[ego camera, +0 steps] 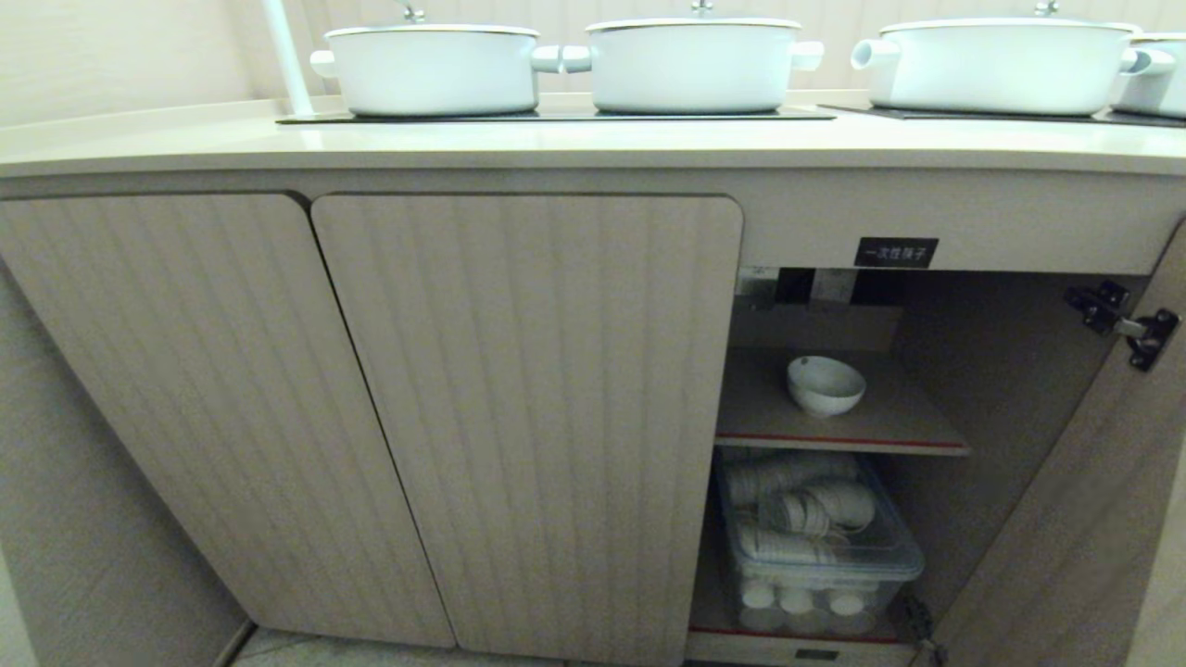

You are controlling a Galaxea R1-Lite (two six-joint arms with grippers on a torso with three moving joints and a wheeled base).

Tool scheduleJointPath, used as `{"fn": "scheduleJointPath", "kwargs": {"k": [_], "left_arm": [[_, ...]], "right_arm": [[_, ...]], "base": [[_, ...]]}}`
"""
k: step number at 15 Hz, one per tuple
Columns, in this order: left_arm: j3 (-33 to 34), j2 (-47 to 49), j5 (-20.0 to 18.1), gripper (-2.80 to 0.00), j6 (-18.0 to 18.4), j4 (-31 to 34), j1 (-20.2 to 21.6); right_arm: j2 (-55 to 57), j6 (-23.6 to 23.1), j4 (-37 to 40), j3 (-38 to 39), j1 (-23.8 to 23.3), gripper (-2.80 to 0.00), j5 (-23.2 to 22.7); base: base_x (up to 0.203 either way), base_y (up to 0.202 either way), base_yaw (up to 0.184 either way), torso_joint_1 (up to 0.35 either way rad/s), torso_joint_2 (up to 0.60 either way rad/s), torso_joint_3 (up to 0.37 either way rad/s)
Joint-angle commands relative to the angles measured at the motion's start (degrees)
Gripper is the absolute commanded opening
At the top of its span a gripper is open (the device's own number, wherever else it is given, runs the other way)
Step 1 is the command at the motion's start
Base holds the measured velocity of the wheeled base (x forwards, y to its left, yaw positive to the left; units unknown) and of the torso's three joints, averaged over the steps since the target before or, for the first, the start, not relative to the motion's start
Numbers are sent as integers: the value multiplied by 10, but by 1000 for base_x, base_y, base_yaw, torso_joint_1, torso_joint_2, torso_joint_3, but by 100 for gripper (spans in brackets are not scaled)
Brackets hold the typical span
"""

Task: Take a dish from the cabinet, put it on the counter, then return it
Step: Take the bowl from the cabinet

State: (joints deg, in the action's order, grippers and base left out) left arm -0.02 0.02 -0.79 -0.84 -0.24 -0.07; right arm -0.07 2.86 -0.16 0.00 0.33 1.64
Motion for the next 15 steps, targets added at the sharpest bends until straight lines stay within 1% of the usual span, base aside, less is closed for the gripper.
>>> {"fn": "scheduleJointPath", "kwargs": {"k": [1,15], "left_arm": [[0,0,0,-280,0,0,0],[0,0,0,-280,-1,0,0]], "right_arm": [[1,0,0,0,0,-280,0],[1,0,0,0,0,-280,0]], "base": [[0,0,0,0,0,0],[0,0,0,0,0,0]]}}
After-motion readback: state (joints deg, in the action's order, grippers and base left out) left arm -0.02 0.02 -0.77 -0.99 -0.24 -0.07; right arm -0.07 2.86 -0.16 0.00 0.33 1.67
